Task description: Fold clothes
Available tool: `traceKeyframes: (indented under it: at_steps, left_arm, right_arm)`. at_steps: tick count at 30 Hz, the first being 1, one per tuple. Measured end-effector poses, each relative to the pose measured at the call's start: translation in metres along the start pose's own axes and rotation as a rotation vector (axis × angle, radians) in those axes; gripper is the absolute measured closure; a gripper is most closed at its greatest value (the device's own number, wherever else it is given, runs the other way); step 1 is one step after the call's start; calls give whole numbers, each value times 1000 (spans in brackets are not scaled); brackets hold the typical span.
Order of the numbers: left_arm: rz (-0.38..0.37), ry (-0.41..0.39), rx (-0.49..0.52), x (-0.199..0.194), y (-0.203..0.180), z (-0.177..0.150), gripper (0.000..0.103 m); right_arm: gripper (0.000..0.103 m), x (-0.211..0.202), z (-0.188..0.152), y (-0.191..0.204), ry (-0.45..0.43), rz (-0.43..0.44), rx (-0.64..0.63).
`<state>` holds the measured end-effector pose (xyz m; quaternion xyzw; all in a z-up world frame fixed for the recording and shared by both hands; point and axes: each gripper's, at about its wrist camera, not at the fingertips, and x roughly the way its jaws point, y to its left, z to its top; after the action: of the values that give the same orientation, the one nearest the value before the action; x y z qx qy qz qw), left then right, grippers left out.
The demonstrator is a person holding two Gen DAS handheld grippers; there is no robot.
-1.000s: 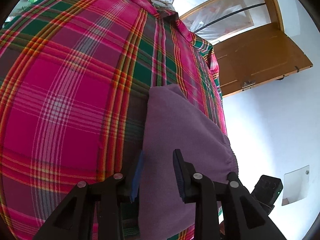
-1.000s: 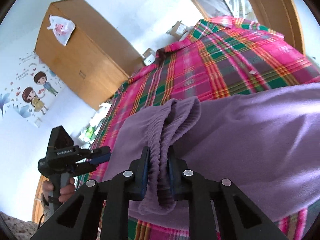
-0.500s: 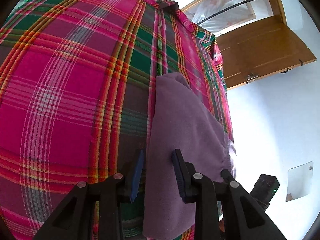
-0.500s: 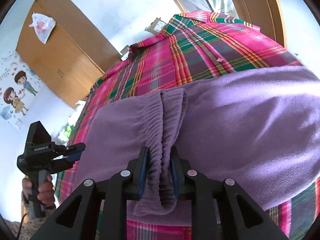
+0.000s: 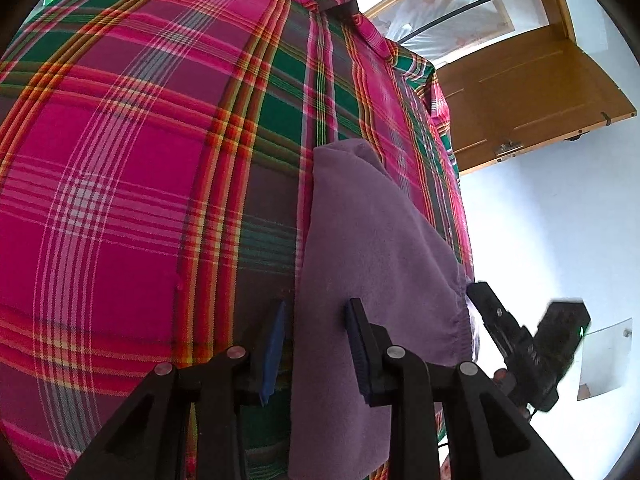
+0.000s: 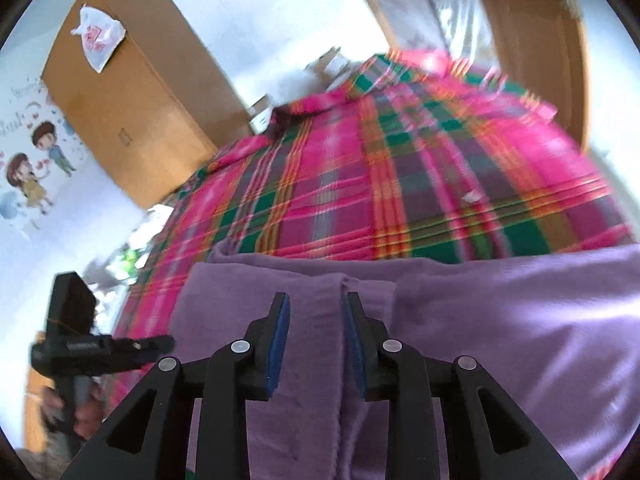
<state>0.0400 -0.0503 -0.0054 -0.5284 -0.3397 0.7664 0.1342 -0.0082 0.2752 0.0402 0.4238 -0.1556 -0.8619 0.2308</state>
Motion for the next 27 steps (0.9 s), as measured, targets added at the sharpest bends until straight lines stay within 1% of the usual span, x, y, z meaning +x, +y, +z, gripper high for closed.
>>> traceKeyframes:
  at_steps: [2, 4, 5, 6, 7, 8, 10, 12, 13, 14, 16, 18, 22, 25, 27]
  left_arm:
    - [3, 1, -3, 0, 1, -1, 72]
    - [1, 1, -3, 2, 1, 0, 72]
    - [0, 1, -2, 2, 1, 0, 72]
    - [-1, 0, -2, 2, 1, 0, 72]
    - [-2, 0, -2, 2, 1, 0, 72]
    - [-3, 0, -2, 1, 1, 0, 72]
    - [-3, 0, 3, 1, 1, -1, 72]
    - [-1, 0, 10, 1, 0, -1, 71]
    - [-1, -1, 11, 2, 0, 0, 71]
    - [0, -1, 11, 2, -1, -1, 71]
    - [1, -2, 11, 1, 0, -1, 71]
    - [0, -3, 10, 1, 0, -1, 71]
    - [1, -5, 7, 1, 0, -1, 71]
    - [1, -5, 7, 2, -1, -1, 71]
    - [0, -6, 7, 2, -1, -1, 71]
  right_arm:
    - [74, 11, 8, -4, 46, 32, 22]
    - [75, 19, 12, -7, 78, 36, 40]
    - [81, 22, 13, -8, 88, 35, 47]
    - [92, 24, 13, -9, 97, 33, 46]
    - [93, 25, 13, -10, 100, 32, 46]
    - [96, 23, 12, -12, 89, 37, 52]
    - [98, 17, 10, -18, 49, 41, 70]
    - [98, 12, 9, -29, 10, 40, 126]
    - [99, 10, 8, -32, -3, 27, 146]
    - [103, 9, 6, -33, -19, -19, 140]
    - [103, 6, 4, -34, -45, -97, 133]
    - [102, 3, 2, -40, -38, -84, 153]
    - [99, -10, -3, -31, -68, -99, 103]
    - [97, -22, -10, -4, -99, -111, -32]
    - [95, -23, -22, 16, -99, -112, -138]
